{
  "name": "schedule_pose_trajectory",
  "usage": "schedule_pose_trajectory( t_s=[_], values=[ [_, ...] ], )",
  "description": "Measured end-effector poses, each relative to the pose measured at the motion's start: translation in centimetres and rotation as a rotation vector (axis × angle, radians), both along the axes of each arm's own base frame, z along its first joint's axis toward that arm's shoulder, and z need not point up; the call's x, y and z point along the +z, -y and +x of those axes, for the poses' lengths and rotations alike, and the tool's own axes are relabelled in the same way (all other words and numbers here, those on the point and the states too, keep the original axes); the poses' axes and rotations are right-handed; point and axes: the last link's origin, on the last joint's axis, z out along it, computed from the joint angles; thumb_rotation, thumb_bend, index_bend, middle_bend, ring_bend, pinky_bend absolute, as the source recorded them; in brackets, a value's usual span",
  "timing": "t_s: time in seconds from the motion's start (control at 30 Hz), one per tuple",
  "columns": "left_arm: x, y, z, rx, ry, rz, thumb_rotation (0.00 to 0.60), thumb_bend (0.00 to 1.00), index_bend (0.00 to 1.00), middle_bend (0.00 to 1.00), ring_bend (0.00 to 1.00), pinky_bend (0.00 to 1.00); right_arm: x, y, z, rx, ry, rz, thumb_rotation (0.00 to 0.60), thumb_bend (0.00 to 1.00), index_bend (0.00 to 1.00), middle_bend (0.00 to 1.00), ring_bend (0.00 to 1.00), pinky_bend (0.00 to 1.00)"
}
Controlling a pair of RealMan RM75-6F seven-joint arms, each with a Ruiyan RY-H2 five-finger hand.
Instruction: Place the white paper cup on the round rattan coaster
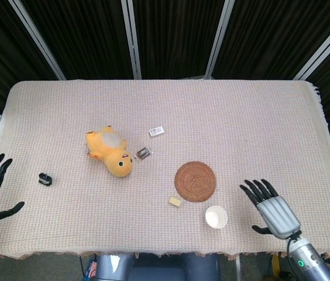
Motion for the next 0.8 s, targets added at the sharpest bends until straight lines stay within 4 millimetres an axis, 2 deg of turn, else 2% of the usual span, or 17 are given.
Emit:
schedule_pose_trajectory(
  t_s=[0.13, 0.47, 0.63, 0.8],
  values=[
    [-0.1, -0.3, -0.2, 0.016, -0.008, 0.004, 0.600, 0.00, 0.00, 0.00, 0.00, 0.00, -2.2, 0.8, 1.7, 0.043, -0.051, 0.095, 0.600, 0.00, 0.00, 0.12, 0.12, 0.17],
    [0.4, -0.5, -0.7, 0.038, 0.005, 0.012, 0.600, 0.00, 0.00, 0.00, 0.00, 0.00, -5.3, 1.2, 4.1, 0.062, -0.112, 0.188, 0.600, 0.01, 0.04, 0.27, 0.30, 0.26],
    [0.7, -0.5, -0.7, 0.037, 0.015, 0.015, 0.600, 0.00, 0.00, 0.00, 0.00, 0.00, -6.8, 1.1, 5.0, 0.075, -0.082, 0.200, 0.600, 0.16, 0.13, 0.38, 0.39, 0.29],
    [0.6, -0.5, -0.8, 0.039, 0.013, 0.010, 0.600, 0.00, 0.00, 0.00, 0.00, 0.00, -7.6, 1.4, 5.3, 0.085, -0.050, 0.176, 0.600, 0.21, 0.19, 0.41, 0.41, 0.30]
  ],
)
